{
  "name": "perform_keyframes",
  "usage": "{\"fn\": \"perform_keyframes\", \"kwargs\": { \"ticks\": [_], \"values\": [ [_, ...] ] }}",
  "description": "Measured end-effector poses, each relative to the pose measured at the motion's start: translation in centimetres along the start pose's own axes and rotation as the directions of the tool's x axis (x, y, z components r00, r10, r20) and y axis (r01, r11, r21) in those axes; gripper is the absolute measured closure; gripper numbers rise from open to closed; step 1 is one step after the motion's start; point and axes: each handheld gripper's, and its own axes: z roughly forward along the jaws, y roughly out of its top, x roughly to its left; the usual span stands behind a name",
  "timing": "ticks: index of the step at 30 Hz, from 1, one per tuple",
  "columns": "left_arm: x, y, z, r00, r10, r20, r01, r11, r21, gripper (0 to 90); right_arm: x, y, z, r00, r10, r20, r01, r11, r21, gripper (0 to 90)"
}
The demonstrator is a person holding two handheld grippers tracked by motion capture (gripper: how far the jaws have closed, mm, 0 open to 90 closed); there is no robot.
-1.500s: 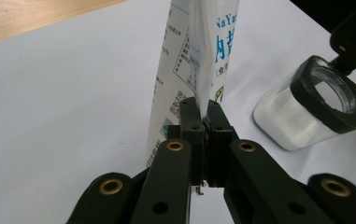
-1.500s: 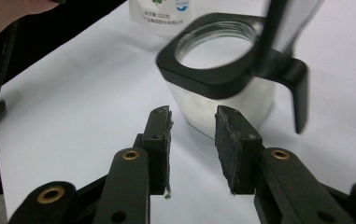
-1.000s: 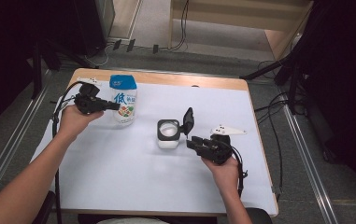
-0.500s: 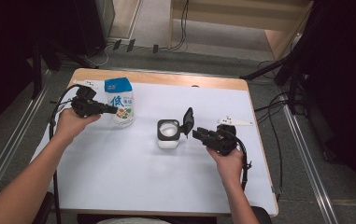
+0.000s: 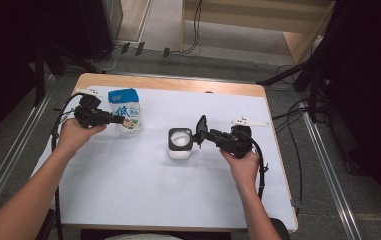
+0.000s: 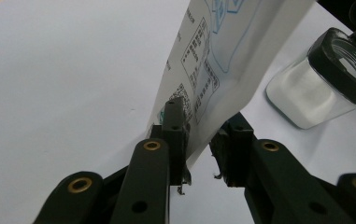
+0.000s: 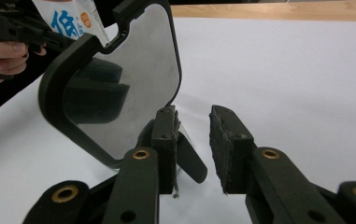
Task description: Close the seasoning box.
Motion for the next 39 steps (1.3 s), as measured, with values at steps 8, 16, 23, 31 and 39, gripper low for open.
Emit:
{"fn": "perform_keyframes", "kwargs": {
  "ticks": [8,16,23,31,39],
  "values": [
    [-0.1,0.0,-0.1,1.0,0.001,0.003,-0.001,1.0,-0.009,70.8,-0.1,0.3,0.1,0.9999,0.008,-0.012,-0.008,1.0,-0.004,77.5],
    [-0.3,0.0,-0.6,1.0,0.002,0.002,-0.002,0.9998,-0.021,59.1,-0.1,0.9,0.1,0.9987,0.022,-0.046,-0.022,1.0,0.0,88.1],
    [-0.6,-0.4,-1.5,0.9999,0.014,-0.01,-0.014,0.9999,-0.008,51.2,0.1,1.3,0.3,0.9984,0.016,-0.055,-0.016,1.0,0.005,88.5],
    [-1.3,-0.7,-2.8,0.9995,0.013,-0.027,-0.014,0.9997,-0.019,44.3,0.6,1.6,0.6,0.998,0.002,-0.063,-0.002,1.0,0.005,88.4],
    [-1.9,-0.9,-3.6,0.9997,0.015,-0.021,-0.015,0.9997,-0.018,44.1,0.8,1.8,0.8,0.998,0.004,-0.063,-0.003,1.0,0.012,89.1]
  ]
}}
